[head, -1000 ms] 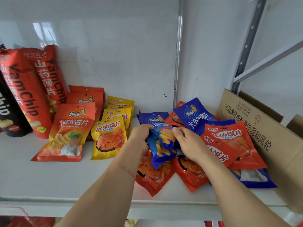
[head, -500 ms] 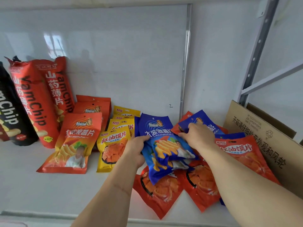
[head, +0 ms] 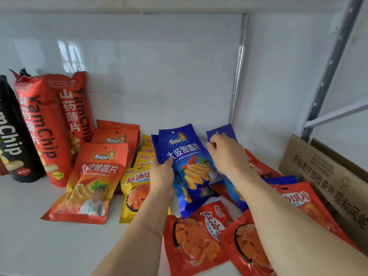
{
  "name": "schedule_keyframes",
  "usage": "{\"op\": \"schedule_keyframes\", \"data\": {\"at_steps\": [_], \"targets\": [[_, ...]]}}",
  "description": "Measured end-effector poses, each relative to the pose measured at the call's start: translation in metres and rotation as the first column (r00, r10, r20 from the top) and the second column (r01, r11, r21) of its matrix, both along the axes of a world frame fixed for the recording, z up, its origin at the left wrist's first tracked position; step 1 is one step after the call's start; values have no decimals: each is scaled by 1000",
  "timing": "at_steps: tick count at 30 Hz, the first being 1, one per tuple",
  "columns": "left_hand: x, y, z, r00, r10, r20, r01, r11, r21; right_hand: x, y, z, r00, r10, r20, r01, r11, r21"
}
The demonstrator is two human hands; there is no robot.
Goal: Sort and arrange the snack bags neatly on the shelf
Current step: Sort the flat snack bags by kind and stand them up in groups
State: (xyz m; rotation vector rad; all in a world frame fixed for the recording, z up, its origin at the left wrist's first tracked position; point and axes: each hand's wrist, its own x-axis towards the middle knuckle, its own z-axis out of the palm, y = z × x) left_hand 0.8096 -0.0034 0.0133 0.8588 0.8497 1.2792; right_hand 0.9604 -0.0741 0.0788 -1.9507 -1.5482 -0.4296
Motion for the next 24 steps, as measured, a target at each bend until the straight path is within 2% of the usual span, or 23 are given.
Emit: {"op": "schedule_keyframes", "data": {"at_steps": [2,7,12,15,18,20,22,24], "targets": [[1,1,5,1000,6,9,-7,998,56,-13,5,7,997,67,-43,-67,998,-7],[3,0,9,997,-27,72,24,999,42,-43,22,2,904,231,-359,-256,966,-25],[2,4,3,998,-56,39,57,998,-24,-54,31,-12,700,236,-674,-332,943,-14],[0,1,2,984,-163,74,165,986,-25,-55,31,-16,649,232,-724,-314,949,23],[-2,-1,-7,972,-236,7,237,971,-27,-49,30,-19,609,219,-763,-310,950,25],[-2,-6,-10,953,-302,-17,302,949,91,-44,27,-21,487,216,-846,-309,949,65],[-1,-10,-13,923,-386,-10,382,909,168,-37,22,-21,251,229,-941,-275,949,158],[2,-11,-14,917,-399,2,393,903,176,-31,16,-21,31,251,-968,-217,947,238]]}}
